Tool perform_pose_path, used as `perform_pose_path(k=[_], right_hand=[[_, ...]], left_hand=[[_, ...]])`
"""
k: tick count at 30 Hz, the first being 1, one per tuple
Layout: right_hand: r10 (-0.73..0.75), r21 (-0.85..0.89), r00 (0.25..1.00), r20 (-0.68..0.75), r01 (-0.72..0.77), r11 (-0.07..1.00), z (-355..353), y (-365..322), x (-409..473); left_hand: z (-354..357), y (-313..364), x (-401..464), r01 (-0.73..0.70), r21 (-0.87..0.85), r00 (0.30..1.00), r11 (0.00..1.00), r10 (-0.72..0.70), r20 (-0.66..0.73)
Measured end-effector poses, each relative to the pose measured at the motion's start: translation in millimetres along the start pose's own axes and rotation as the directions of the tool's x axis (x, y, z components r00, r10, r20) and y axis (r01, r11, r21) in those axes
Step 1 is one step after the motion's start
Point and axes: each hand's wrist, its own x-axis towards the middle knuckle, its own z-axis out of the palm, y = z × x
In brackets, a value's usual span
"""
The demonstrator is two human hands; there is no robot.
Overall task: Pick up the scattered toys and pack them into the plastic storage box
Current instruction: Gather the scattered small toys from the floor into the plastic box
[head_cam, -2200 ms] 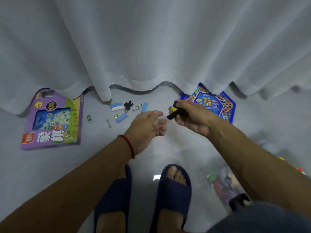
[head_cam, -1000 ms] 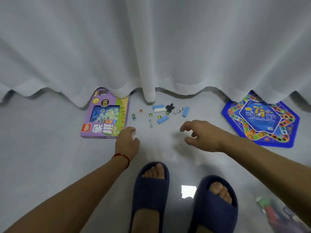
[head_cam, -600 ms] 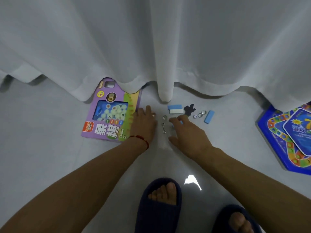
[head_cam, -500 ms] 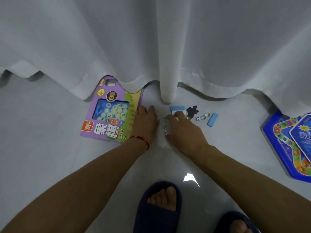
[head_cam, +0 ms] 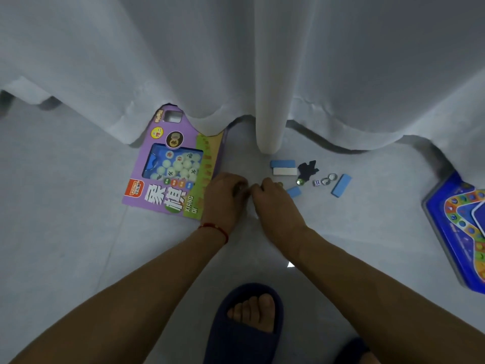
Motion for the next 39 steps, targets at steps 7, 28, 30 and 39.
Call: perform_pose_path(k=[7, 28, 30, 39], right_hand=[[0.091, -0.076, 0.995, 0.031, -0.088, 0.993, -3.8, -4.9, -19.8], [0.351, 0.600, 0.930, -0.108, -0.220, 0.769, -40.9, 31.0, -81.7], [0.208, 0.568, 0.977, -0.055, -0.141, 0.811, -49.3, 11.1, -85.9], [0.431, 0.245, 0.902, -0.006, -0.416, 0.875, -6.9, 40.3, -113.0]], left_hand=[[-12.6, 29.0, -58.8, 0.597, -0.669, 0.766, 0.443, -0.562, 0.311], [-6.6, 47.0, -79.2, 0.804, -0.531, 0.474, -0.267, -0.253, 0.844], [-4.1, 50.9, -79.4, 0.797, -0.537, 0.495, -0.278, -0.210, 0.843], [-2.5, 43.8, -78.9, 0.760, -0.548, 0.468, -0.349, -0.290, 0.835]])
